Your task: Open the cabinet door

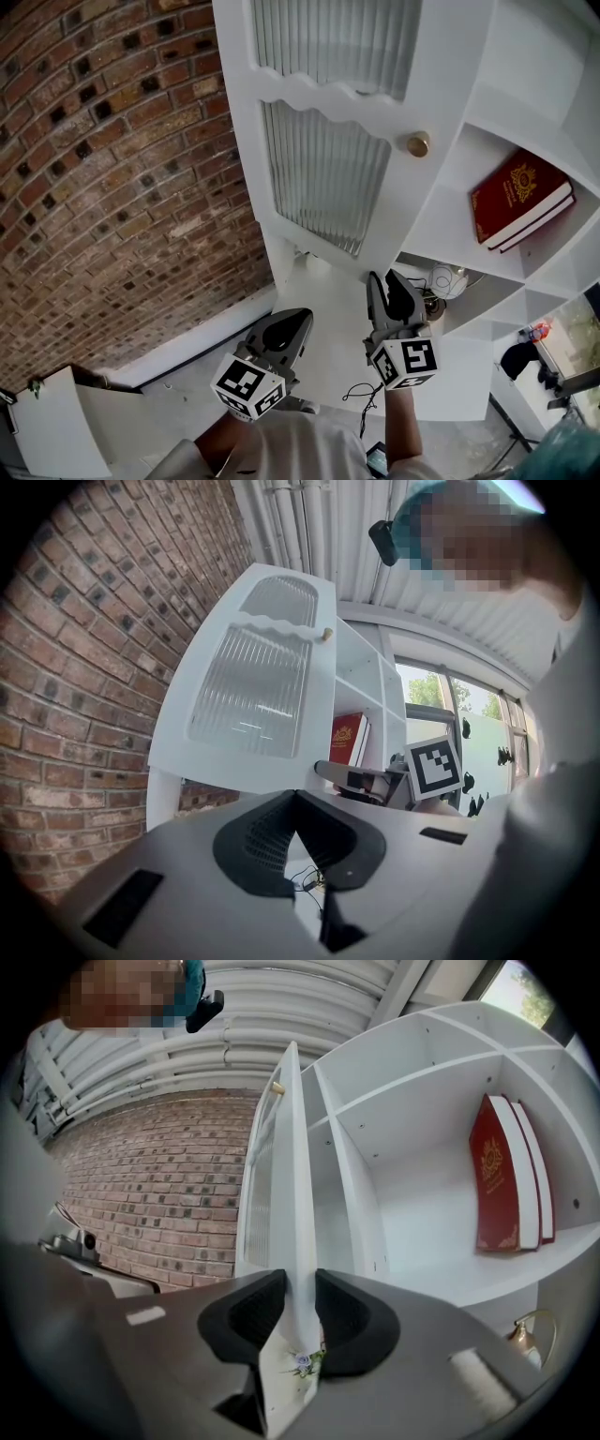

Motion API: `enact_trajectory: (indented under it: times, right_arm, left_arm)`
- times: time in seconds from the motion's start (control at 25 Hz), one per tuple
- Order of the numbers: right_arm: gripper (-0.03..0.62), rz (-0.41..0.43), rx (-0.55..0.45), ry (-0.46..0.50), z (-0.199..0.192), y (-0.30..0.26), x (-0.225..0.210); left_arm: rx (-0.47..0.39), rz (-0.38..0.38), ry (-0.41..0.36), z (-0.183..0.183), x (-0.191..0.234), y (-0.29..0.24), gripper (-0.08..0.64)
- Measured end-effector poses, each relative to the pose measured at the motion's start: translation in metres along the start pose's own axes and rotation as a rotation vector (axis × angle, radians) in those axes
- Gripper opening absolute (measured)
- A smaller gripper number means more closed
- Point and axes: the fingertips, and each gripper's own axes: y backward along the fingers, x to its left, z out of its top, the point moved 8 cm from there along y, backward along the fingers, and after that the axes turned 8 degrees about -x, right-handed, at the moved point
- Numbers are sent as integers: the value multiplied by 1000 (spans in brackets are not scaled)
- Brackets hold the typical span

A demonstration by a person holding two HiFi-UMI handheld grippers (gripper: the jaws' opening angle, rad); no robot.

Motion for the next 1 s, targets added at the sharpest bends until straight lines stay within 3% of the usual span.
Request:
enact_trajectory:
  times: [1.0]
  right_arm:
    - [97,14,8,-2,4,19,27]
  left_arm:
    - [-11,5,9,2,-7,25,9]
